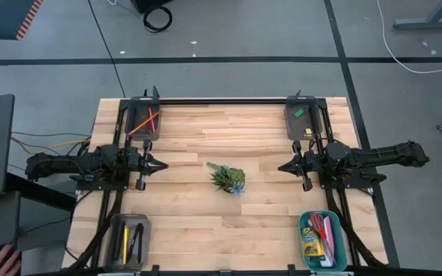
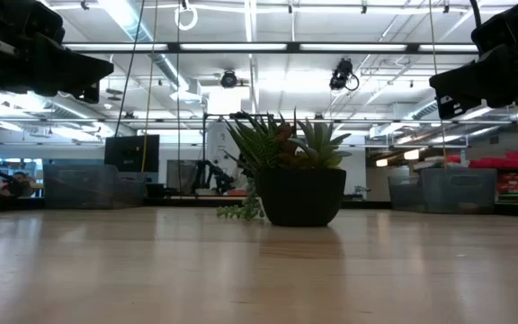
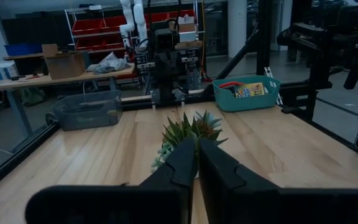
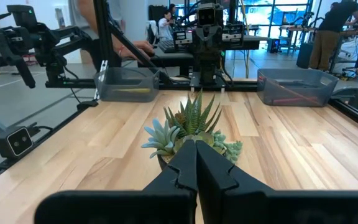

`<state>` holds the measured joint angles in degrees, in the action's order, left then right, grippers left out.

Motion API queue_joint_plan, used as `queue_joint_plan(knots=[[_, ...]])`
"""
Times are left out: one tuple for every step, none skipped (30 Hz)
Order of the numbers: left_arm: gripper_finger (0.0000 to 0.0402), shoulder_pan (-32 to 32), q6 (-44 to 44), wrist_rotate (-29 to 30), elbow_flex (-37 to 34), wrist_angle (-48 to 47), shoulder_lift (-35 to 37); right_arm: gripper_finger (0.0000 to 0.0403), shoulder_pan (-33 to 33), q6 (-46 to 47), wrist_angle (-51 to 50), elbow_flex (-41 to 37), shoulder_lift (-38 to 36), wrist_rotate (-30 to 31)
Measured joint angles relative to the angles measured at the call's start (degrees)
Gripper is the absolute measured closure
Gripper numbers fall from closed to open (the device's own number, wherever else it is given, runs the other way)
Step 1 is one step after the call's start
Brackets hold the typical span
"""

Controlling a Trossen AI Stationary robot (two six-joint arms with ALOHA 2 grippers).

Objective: Sort crayons/erasers/pens/pencils in bins
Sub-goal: Return to Home Position

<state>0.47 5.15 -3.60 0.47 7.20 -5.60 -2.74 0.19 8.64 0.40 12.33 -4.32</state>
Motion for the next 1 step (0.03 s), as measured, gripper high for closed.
queue_joint_plan(knots=[[0.0376,0.0,0.0,0.0,0.0,0.0,0.0,0.0395,0.0,0.0,0.0,0.0,0.0,0.0]])
